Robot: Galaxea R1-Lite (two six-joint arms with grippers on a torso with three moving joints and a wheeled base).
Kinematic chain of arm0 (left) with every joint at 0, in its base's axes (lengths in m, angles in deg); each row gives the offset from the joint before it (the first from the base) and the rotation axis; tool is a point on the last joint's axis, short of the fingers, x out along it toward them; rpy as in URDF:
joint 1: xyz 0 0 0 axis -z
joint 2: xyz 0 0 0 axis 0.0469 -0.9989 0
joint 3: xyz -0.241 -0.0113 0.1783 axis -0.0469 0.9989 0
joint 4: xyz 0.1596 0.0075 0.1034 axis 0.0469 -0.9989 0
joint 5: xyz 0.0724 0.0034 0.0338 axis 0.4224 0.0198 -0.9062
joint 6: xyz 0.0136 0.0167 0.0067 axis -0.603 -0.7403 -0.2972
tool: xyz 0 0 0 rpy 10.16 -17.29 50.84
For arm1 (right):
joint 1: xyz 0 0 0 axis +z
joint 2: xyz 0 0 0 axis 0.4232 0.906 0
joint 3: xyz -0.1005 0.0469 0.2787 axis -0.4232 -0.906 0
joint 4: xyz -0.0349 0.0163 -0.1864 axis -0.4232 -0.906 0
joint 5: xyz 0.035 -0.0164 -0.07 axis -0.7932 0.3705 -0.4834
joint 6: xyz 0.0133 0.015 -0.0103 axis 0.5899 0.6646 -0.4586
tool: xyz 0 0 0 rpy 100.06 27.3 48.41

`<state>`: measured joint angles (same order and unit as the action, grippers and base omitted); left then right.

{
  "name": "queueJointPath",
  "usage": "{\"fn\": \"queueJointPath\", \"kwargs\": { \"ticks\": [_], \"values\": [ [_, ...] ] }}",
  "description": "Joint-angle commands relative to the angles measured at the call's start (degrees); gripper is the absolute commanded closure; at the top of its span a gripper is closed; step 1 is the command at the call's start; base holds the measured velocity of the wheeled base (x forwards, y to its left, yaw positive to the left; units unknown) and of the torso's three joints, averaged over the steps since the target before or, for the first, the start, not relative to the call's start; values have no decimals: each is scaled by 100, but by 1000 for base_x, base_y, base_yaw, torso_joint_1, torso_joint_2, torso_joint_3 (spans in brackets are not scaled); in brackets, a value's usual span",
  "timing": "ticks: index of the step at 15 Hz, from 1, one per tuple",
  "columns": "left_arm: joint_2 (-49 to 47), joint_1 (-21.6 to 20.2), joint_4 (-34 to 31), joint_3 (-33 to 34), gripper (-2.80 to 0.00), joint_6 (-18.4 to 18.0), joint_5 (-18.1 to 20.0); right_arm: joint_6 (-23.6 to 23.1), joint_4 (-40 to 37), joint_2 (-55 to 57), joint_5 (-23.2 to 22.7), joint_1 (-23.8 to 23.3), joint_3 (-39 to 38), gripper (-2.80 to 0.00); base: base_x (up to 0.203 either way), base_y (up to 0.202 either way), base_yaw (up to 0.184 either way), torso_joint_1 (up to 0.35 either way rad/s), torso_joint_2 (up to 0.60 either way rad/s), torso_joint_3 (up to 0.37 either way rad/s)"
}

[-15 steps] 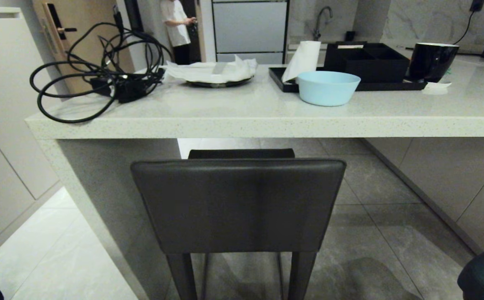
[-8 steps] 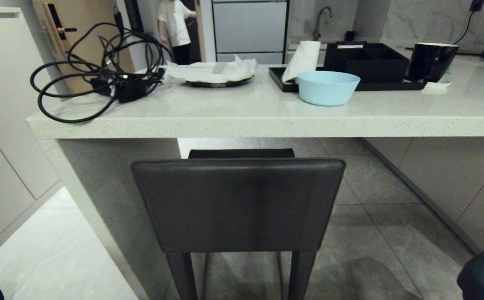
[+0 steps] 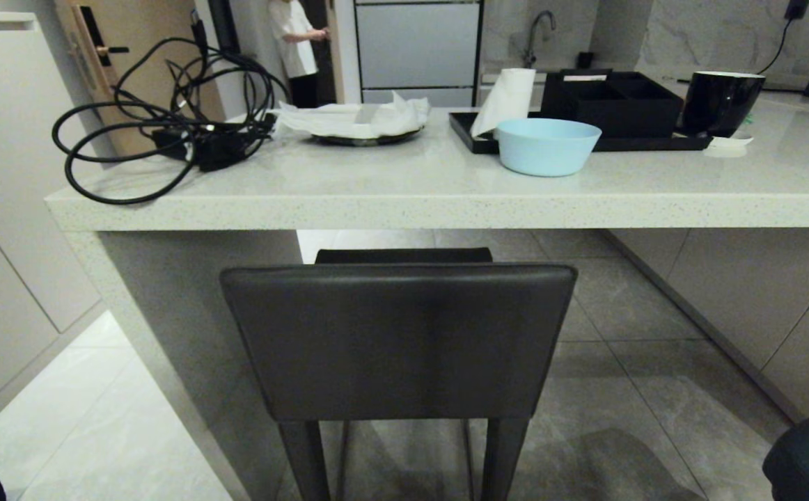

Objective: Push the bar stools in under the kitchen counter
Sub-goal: Pull the gray chair out from under the dining table

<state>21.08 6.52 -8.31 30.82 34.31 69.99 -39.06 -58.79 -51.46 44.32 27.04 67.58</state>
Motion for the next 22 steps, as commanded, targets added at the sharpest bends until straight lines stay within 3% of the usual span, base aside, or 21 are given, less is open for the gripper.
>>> {"fn": "queueJointPath", "kwargs": {
  "ticks": [1, 3, 7, 10, 12, 13, 16, 19, 22],
  "values": [
    [-1365, 607, 658, -46, -280, 77, 330, -5, 617, 1632, -287, 343, 191, -280, 0, 0, 0, 0, 0, 0],
    [-2079, 946, 1240, 29, -280, 194, 458, -31, 1137, 2612, -684, 505, 299, -280, 0, 0, 0, 0, 0, 0],
    [-3302, 1065, 2728, 740, -280, 308, 669, -56, 2596, 4314, -1739, 403, 437, -280, 0, 0, 0, 0, 0, 0],
    [-3848, 932, 3073, 829, -280, 309, 1368, -61, 2925, 4716, -2700, 333, 690, -280, 0, 0, 0, 0, 0, 0],
    [-4112, 414, 3111, 806, -280, 286, 1963, -61, 2932, 4777, -3289, 306, 734, -280, 0, 0, 0, 0, 0, 0],
    [-4267, -47, 3227, 785, -280, 275, 2401, -73, 2929, 4828, -3481, 266, 736, -280, 0, 0, 0, 0, 0, 0],
    [-5165, -1555, 3902, 895, -280, -101, 4096, -277, 2948, 5212, -3520, 274, 732, -280, 0, 0, 0, 0, 0, 0],
    [-6201, -1822, 4883, 1007, -280, -428, 4684, -361, 3462, 5821, -3522, 294, 719, -280, 0, 0, 0, 0, 0, 0],
    [-7180, -1785, 5932, 1024, -280, -486, 4774, -368, 4269, 6545, -3518, 368, 616, -280, 0, 0, 0, 0, 0, 0]
  ]
}}
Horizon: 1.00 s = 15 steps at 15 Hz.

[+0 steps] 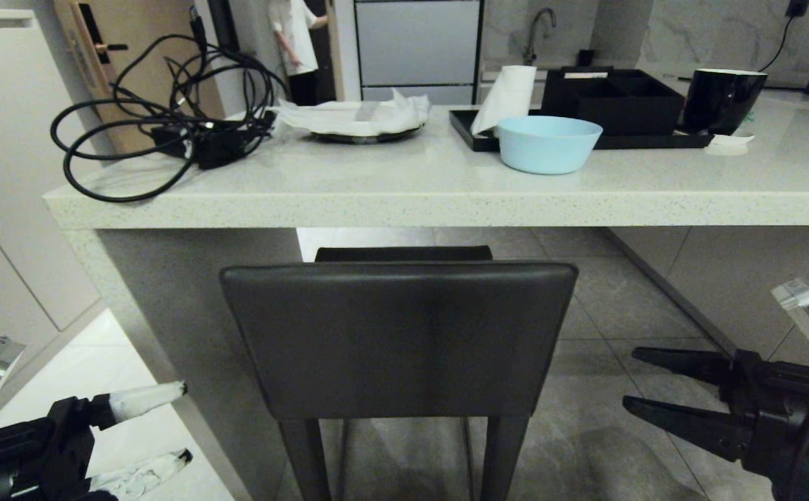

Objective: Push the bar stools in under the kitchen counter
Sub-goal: Pull the gray chair out from under the dining table

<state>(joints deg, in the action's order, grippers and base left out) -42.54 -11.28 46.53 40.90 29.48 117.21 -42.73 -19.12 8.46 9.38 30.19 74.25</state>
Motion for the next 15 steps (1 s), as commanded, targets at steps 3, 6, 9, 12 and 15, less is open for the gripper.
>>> {"fn": "queueJointPath", "kwargs": {
  "ticks": [3, 6, 9, 12, 15],
  "values": [
    [-1909, 82, 1856, 25, -280, 25, 68, 48, 1373, 1196, 14, 356, -176, -280, 0, 0, 0, 0, 0, 0],
    [-2875, 341, 2469, -100, -280, 122, 59, 97, 2093, 1674, 37, 606, -152, -280, 0, 0, 0, 0, 0, 0],
    [-3193, 409, 2563, -668, -280, 174, 80, 203, 2867, 2149, 49, 618, -117, -280, 0, 0, 0, 0, 0, 0],
    [-3488, 432, 2566, -1070, -280, 184, 81, 208, 3144, 2400, 51, 706, -81, -280, 0, 0, 0, 0, 0, 0],
    [-3564, 642, 2566, -1254, -280, 294, 55, 217, 3154, 2483, 36, 845, -3, -280, 0, 0, 0, 0, 0, 0]
  ]
}}
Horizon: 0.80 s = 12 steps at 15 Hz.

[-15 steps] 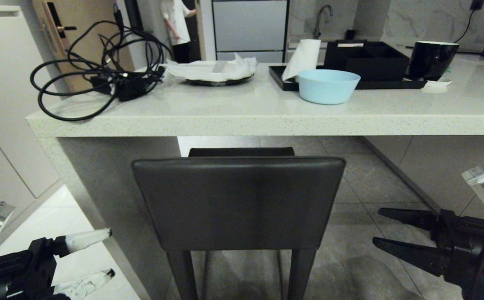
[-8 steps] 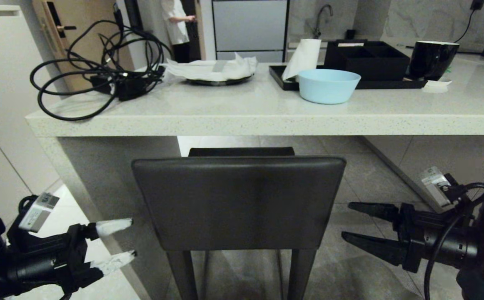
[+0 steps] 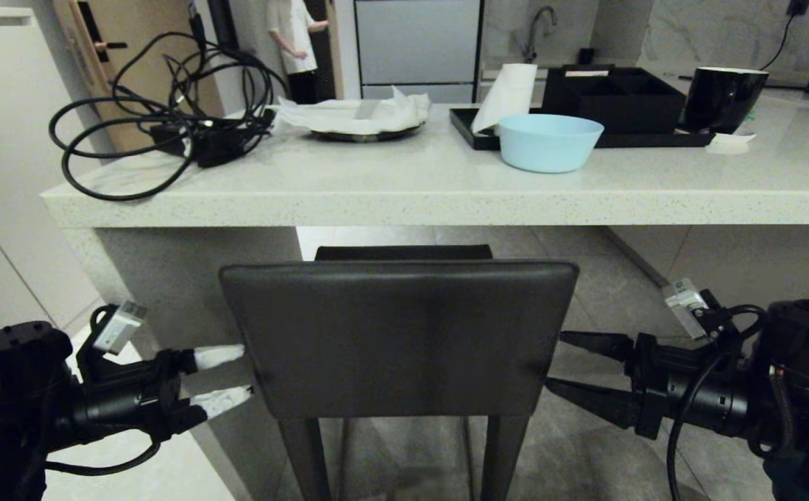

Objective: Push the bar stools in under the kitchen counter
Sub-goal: Pull the gray chair out from under the dining table

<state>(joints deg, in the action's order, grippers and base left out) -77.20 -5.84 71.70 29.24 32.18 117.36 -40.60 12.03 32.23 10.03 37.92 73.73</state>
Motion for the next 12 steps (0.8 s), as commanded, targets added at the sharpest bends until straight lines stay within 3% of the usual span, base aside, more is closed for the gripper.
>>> {"fn": "queueJointPath", "kwargs": {
  "ticks": [1, 4, 12],
  "values": [
    [-48, 202, 49, -114, -280, 30, 51, 8, 39, 152, -20, 140, 84, -280, 0, 0, 0, 0, 0, 0],
    [212, 442, 49, -50, -280, 32, 49, 91, 46, 156, -14, 454, 93, -280, 0, 0, 0, 0, 0, 0],
    [256, 631, 49, -21, -280, -16, 40, 93, 127, 160, -6, 478, 61, -280, 0, 0, 0, 0, 0, 0]
  ]
}}
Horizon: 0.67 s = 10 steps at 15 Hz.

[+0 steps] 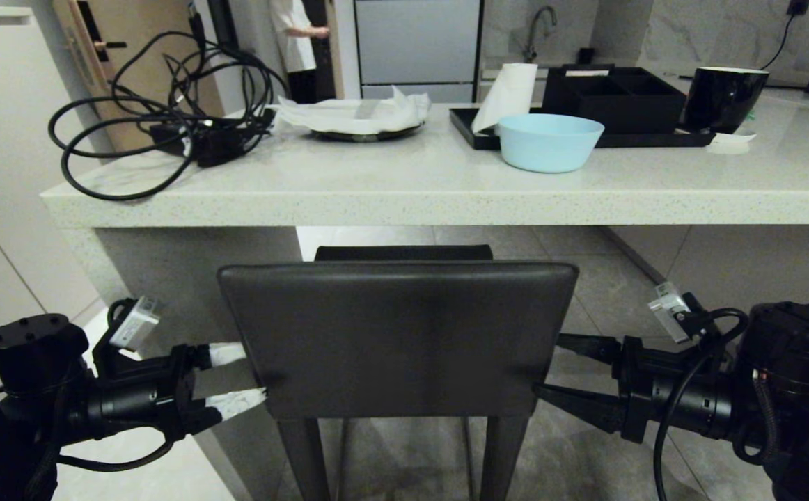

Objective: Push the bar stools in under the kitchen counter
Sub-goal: Pull the gray chair out from under the dining table

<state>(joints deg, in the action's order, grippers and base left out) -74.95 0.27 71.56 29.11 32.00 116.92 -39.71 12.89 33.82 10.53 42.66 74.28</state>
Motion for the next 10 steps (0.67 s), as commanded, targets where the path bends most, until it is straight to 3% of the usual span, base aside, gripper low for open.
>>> {"fn": "queueJointPath", "kwargs": {
  "ticks": [1, 10],
  "values": [
    [32, 31, 63, -18, -280, -6, 84, 12, 42, 10, -55, 15, 22, -280, 0, 0, 0, 0, 0, 0],
    [62, 202, 63, 62, -280, -41, 14, 100, 235, 326, -46, 97, 304, -280, 0, 0, 0, 0, 0, 0]
  ]
}}
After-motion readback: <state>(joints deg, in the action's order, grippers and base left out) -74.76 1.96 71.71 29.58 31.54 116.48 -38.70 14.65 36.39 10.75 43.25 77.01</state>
